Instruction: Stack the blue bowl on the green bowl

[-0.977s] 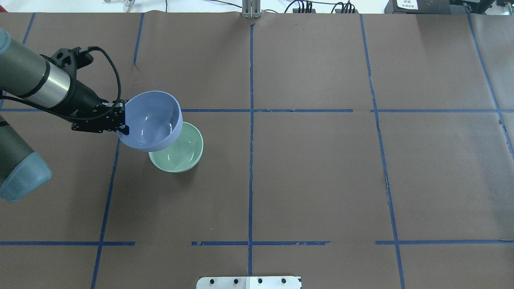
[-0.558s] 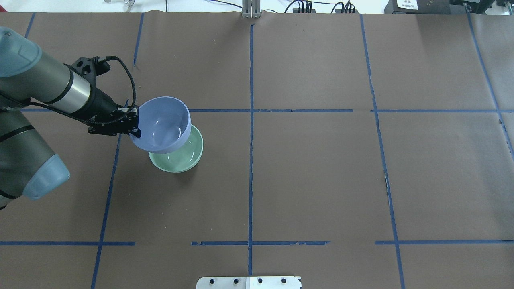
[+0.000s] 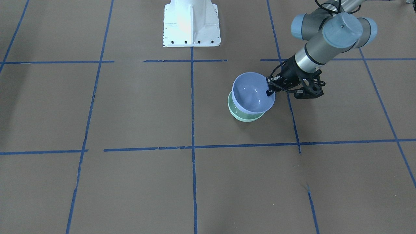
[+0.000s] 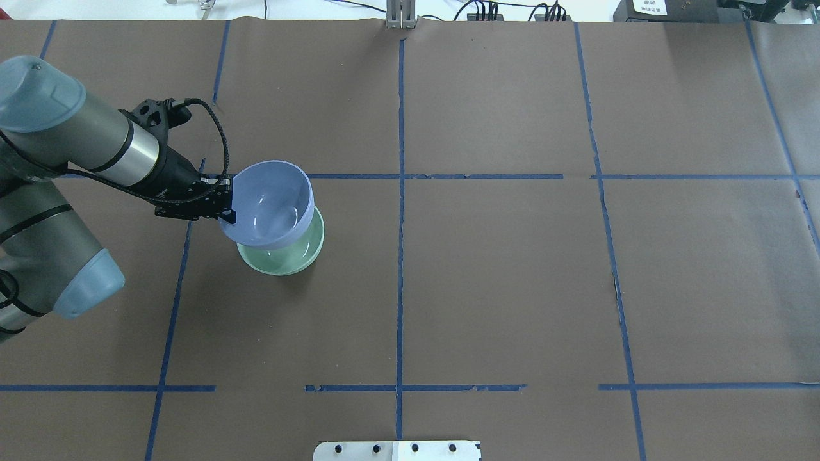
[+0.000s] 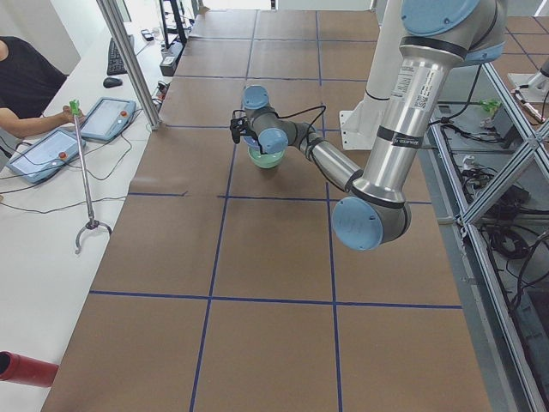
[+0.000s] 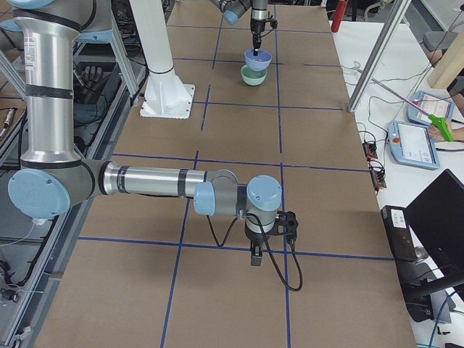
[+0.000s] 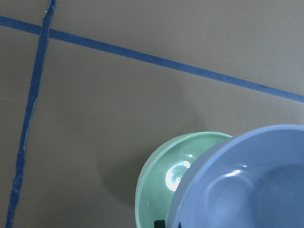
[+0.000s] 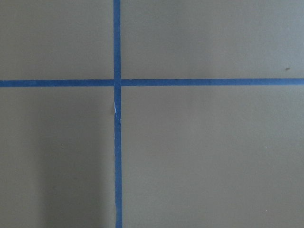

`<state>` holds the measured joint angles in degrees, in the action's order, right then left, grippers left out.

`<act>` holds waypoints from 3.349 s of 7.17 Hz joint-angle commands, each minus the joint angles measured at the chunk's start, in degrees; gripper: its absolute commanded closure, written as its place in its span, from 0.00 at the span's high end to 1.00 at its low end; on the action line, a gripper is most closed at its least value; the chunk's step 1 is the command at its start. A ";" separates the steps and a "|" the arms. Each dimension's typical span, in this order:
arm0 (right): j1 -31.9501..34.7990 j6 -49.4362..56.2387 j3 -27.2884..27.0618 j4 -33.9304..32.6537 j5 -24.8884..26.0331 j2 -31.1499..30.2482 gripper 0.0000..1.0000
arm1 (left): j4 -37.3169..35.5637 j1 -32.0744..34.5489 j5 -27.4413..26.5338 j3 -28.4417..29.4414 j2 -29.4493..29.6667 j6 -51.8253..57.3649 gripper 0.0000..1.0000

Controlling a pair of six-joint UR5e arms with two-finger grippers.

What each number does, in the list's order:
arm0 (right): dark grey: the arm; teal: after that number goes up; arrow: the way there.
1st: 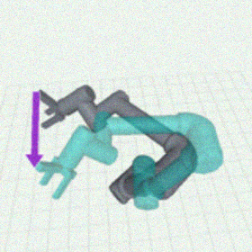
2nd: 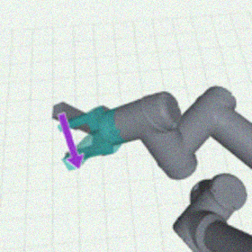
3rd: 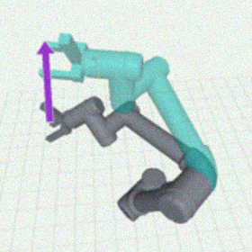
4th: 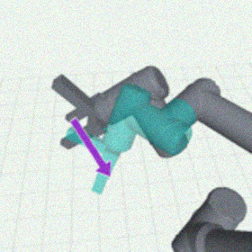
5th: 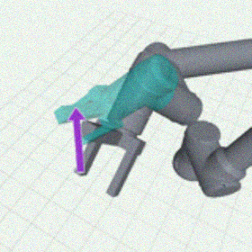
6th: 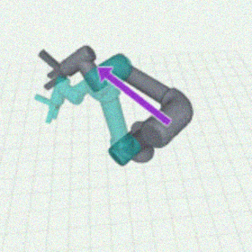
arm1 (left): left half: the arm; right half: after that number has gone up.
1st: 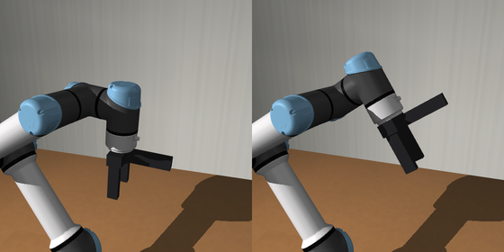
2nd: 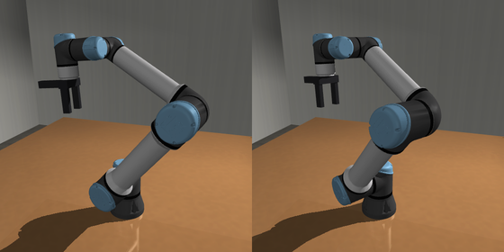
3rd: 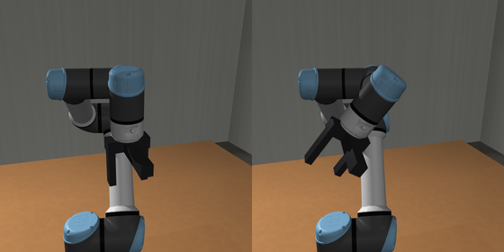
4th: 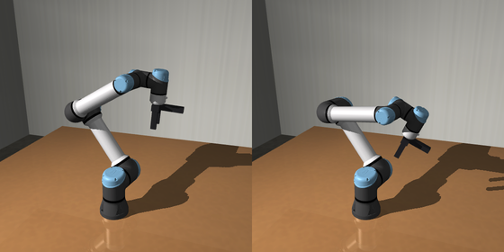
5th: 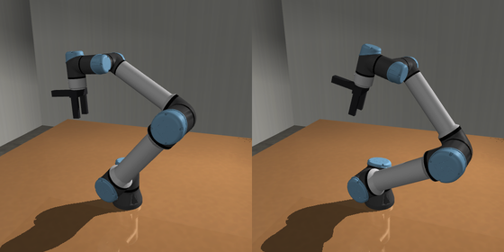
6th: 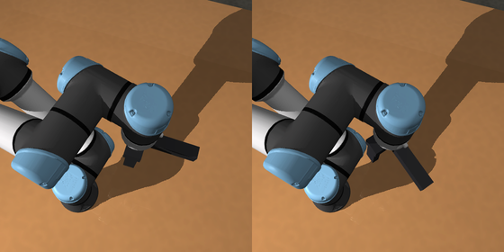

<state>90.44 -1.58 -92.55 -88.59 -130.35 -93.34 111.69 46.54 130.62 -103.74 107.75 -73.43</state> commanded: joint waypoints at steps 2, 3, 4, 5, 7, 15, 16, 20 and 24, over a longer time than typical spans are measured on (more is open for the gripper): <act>0.00 0.00 0.00 0.00 0.01 0.00 1.00 | 0.19 -0.05 0.25 -0.06 -0.52 0.13 0.00; 0.00 0.00 0.00 0.00 0.01 0.00 1.00 | 0.28 -0.13 0.34 0.03 -0.52 0.13 0.00; 0.00 0.00 0.00 0.00 0.01 0.00 1.00 | 0.28 -0.48 0.34 0.11 -0.43 1.08 0.99; 0.00 0.00 0.00 0.00 0.01 0.00 1.00 | 0.37 -0.49 0.34 0.38 -0.52 1.18 1.00; 0.00 0.00 0.00 0.00 0.01 0.00 1.00 | 0.63 -0.49 0.34 0.29 -0.52 1.53 1.00; 0.00 0.00 0.00 0.00 0.01 0.00 1.00 | -7.85 21.36 0.17 -4.72 -6.91 40.02 1.00; 0.00 0.00 0.00 0.00 -0.08 0.00 1.00 | -9.20 22.36 0.08 -4.11 -10.24 47.60 1.00; 0.00 0.00 0.00 0.00 0.01 0.00 1.00 | -9.30 37.72 0.25 6.69 -19.48 70.15 1.00; 0.00 0.00 0.00 0.00 0.01 0.00 1.00 | -16.56 41.70 0.52 6.80 -24.60 73.52 1.00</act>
<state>90.44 -1.58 -92.55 -88.59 -130.34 -93.34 99.03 87.71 131.05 -96.87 83.67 -0.17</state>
